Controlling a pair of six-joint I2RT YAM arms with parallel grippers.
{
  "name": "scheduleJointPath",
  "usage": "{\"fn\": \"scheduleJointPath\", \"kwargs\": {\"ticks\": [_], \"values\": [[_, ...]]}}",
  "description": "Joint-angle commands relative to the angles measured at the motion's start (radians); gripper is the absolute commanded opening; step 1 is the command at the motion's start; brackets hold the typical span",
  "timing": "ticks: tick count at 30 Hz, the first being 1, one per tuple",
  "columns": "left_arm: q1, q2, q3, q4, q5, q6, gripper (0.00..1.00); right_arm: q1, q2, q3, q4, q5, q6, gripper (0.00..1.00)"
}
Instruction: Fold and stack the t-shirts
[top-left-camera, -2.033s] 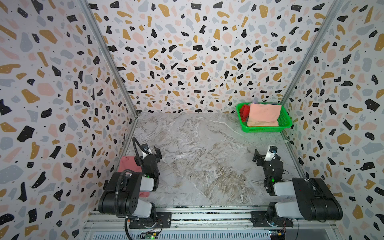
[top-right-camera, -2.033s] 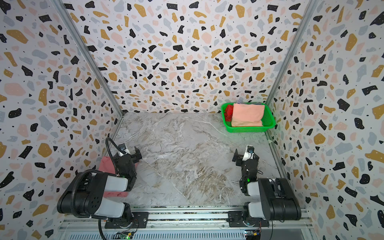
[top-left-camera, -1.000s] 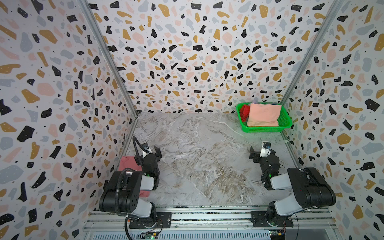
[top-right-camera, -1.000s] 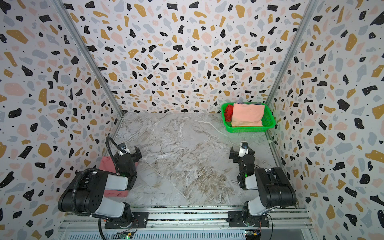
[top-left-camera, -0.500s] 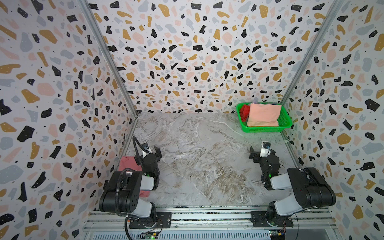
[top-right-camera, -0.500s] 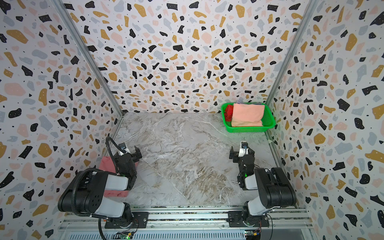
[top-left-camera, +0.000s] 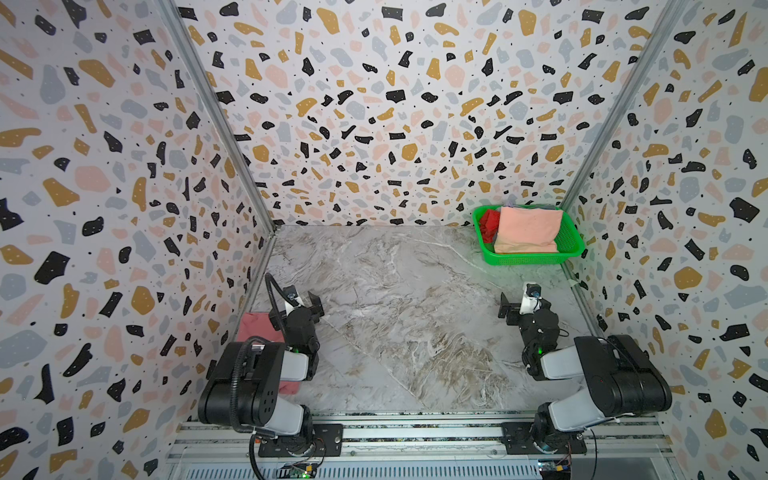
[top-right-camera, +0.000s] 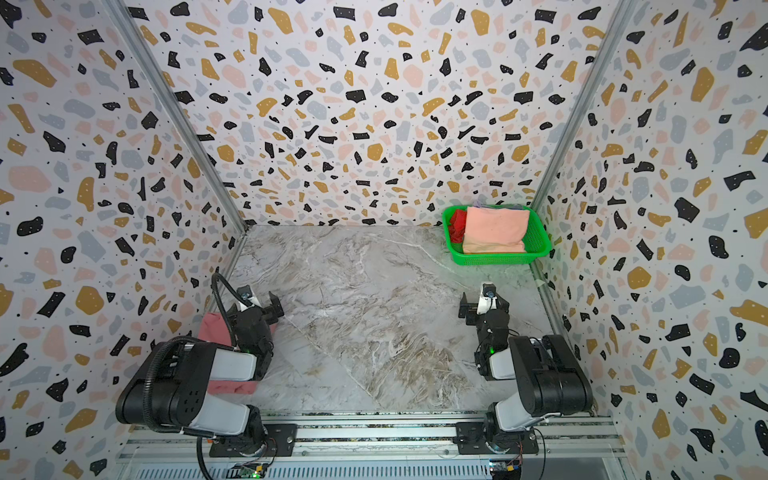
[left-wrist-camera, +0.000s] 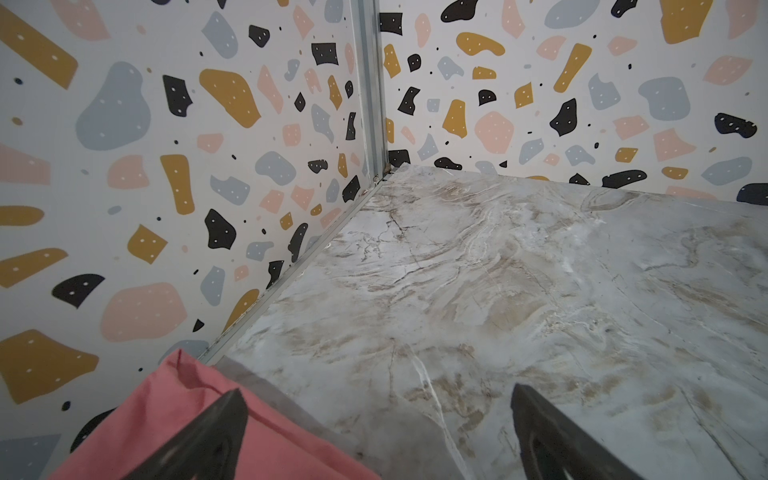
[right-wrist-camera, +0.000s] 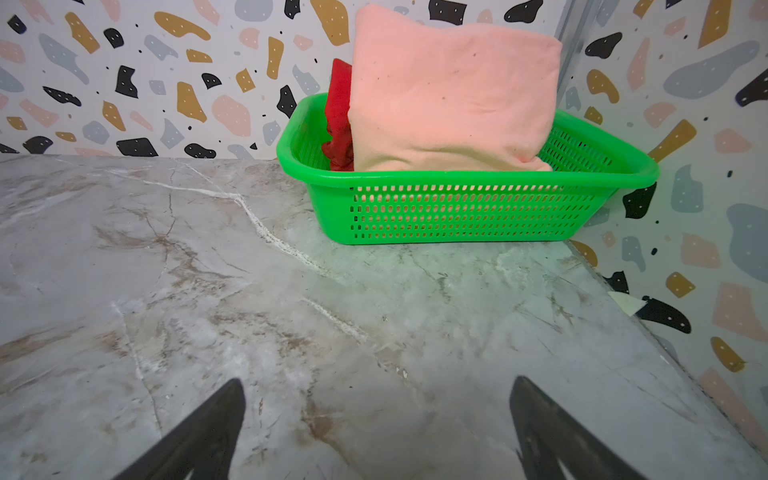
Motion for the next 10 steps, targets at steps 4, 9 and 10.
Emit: {"fn": "scheduleJointPath", "kwargs": {"ticks": [4,9,10], "values": [[-0.006,-0.015,-0.002,0.066,-0.018,0.015,1.0,0.005,-0.016,0.006,0.015,0.014,-0.005,0.99],[-0.006,-0.016,-0.003,0.066,-0.018,0.016,1.0,0.004,-0.019,0.002,0.019,0.015,-0.005,0.99],[-0.006,-0.021,-0.005,0.067,-0.019,0.015,1.0,0.004,-0.021,0.0,0.019,0.014,-0.007,0.99]]}}
